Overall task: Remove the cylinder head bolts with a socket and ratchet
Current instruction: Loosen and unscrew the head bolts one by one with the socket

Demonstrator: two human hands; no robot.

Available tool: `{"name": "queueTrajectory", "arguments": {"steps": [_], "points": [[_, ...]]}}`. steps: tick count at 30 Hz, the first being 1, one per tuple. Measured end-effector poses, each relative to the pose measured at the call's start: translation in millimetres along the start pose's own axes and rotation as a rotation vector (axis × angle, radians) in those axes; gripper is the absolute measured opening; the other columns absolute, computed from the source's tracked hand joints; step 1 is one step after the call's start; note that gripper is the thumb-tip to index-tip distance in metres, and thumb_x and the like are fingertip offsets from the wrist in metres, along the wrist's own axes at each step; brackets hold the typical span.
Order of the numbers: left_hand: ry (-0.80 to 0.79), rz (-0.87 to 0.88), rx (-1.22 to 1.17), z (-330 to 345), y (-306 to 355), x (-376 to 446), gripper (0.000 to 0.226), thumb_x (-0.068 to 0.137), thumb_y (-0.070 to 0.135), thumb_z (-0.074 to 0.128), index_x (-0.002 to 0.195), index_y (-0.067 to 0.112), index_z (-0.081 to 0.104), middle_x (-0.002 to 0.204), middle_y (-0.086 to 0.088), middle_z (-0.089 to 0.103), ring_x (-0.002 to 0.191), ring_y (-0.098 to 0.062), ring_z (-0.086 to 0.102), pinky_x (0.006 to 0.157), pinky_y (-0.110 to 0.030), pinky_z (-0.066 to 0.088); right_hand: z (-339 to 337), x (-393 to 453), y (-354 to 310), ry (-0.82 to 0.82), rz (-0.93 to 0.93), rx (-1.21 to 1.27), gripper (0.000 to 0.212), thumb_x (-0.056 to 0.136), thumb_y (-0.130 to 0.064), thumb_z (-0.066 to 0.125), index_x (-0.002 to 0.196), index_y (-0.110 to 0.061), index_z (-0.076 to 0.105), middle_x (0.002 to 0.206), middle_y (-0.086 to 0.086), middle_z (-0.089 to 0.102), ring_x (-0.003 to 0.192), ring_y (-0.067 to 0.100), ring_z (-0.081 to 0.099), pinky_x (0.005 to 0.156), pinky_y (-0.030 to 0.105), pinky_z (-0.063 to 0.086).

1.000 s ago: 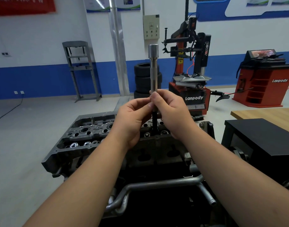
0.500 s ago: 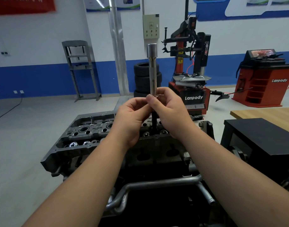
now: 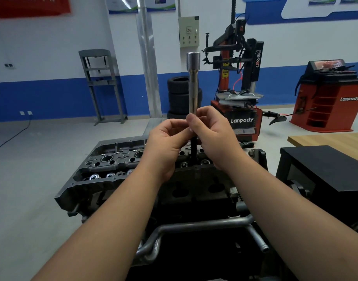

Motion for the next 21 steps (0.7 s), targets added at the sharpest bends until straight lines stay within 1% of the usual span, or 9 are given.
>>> {"name": "queueTrajectory", "arguments": {"steps": [2, 4, 5, 8, 10, 11, 14, 18, 21], "points": [[-0.013, -0.016, -0.022, 0.7, -0.9, 1.6, 0.025, 0.084, 0.026, 0.073, 0.107, 0.019, 0.073, 0.104, -0.002, 0.079, 0.101, -0.016, 0.075, 0.082, -0.026, 0.059, -0.4, 0.0, 0.2, 0.004, 0.010, -0.007, 0.015, 0.099, -0.040, 0.055, 0.103, -0.028, 0.064, 0.087, -0.014, 0.070, 0.085, 0.003, 0.067, 0.072, 0.021, 0.053], [-0.017, -0.045, -0.050, 0.2, -1.8, 3.5, 0.016, 0.098, 0.019, 0.063, 0.110, 0.019, 0.074, 0.107, -0.003, 0.079, 0.104, -0.018, 0.075, 0.085, -0.028, 0.058, -0.9, 0.3, 1.4, 0.004, 0.034, 0.005, 0.021, 0.099, -0.040, 0.052, 0.105, -0.028, 0.067, 0.091, -0.013, 0.071, 0.089, 0.005, 0.067, 0.077, 0.026, 0.054], [-0.017, -0.053, -0.052, -0.3, -2.7, 4.4, 0.017, 0.101, 0.016, 0.059, 0.110, 0.019, 0.074, 0.107, -0.004, 0.079, 0.104, -0.018, 0.075, 0.085, -0.028, 0.058, -0.9, 0.4, 1.6, 0.003, 0.040, 0.013, 0.022, 0.099, -0.040, 0.050, 0.105, -0.028, 0.068, 0.092, -0.012, 0.071, 0.091, 0.006, 0.067, 0.080, 0.029, 0.054], [-0.013, -0.055, -0.067, -0.2, -1.5, 3.7, 0.014, 0.094, 0.021, 0.067, 0.105, 0.019, 0.075, 0.104, -0.004, 0.079, 0.101, -0.019, 0.075, 0.083, -0.027, 0.059, 0.4, 0.0, 0.8, 0.000, 0.028, 0.037, 0.023, 0.099, -0.038, 0.052, 0.109, -0.025, 0.068, 0.093, -0.008, 0.071, 0.094, 0.009, 0.067, 0.084, 0.032, 0.056], [0.005, -0.045, -0.040, -0.3, -1.1, 2.1, 0.021, 0.082, 0.030, 0.073, 0.100, 0.020, 0.074, 0.100, -0.003, 0.079, 0.097, -0.018, 0.076, 0.081, -0.027, 0.058, 0.8, -0.5, 0.1, -0.001, 0.012, 0.036, 0.022, 0.097, -0.039, 0.058, 0.112, -0.023, 0.063, 0.092, -0.007, 0.070, 0.092, 0.009, 0.069, 0.082, 0.029, 0.057], [0.016, -0.038, -0.019, -1.1, -1.3, 2.2, 0.021, 0.081, 0.030, 0.074, 0.099, 0.020, 0.074, 0.099, -0.002, 0.079, 0.096, -0.017, 0.076, 0.081, -0.028, 0.057, 0.4, -0.7, -0.2, 0.003, 0.006, 0.027, 0.020, 0.096, -0.040, 0.060, 0.109, -0.024, 0.061, 0.090, -0.007, 0.070, 0.089, 0.009, 0.069, 0.079, 0.027, 0.057], [-0.012, -0.048, -0.011, 1.0, -1.4, 1.9, 0.023, 0.083, 0.030, 0.072, 0.104, 0.021, 0.074, 0.103, 0.000, 0.079, 0.098, -0.015, 0.075, 0.083, -0.029, 0.056, -1.2, -0.9, -0.9, 0.014, 0.003, -0.002, 0.014, 0.098, -0.040, 0.058, 0.101, -0.026, 0.060, 0.085, -0.009, 0.069, 0.083, 0.007, 0.067, 0.073, 0.024, 0.055], [-0.052, -0.066, -0.067, 2.9, -1.8, 3.6, 0.019, 0.103, 0.014, 0.056, 0.113, 0.018, 0.072, 0.107, -0.003, 0.079, 0.104, -0.018, 0.074, 0.086, -0.026, 0.058, -1.4, -0.5, -0.2, 0.010, 0.031, 0.009, 0.020, 0.104, -0.034, 0.050, 0.104, -0.026, 0.068, 0.092, -0.008, 0.071, 0.090, 0.007, 0.067, 0.080, 0.028, 0.056], [-0.030, -0.037, -0.050, 1.3, -2.0, 3.3, 0.014, 0.099, 0.015, 0.062, 0.109, 0.016, 0.072, 0.104, -0.004, 0.079, 0.101, -0.018, 0.075, 0.083, -0.026, 0.059, 0.7, -0.6, -0.8, -0.014, 0.017, 0.018, 0.018, 0.102, -0.035, 0.053, 0.110, -0.027, 0.067, 0.093, -0.010, 0.071, 0.092, 0.006, 0.068, 0.081, 0.025, 0.057]]}}
Point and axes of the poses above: each hand's wrist, its own x-axis towards the middle knuckle, its own z-axis out of the palm, y = z × x, the point moved 4 cm from there along x, towards the middle knuckle
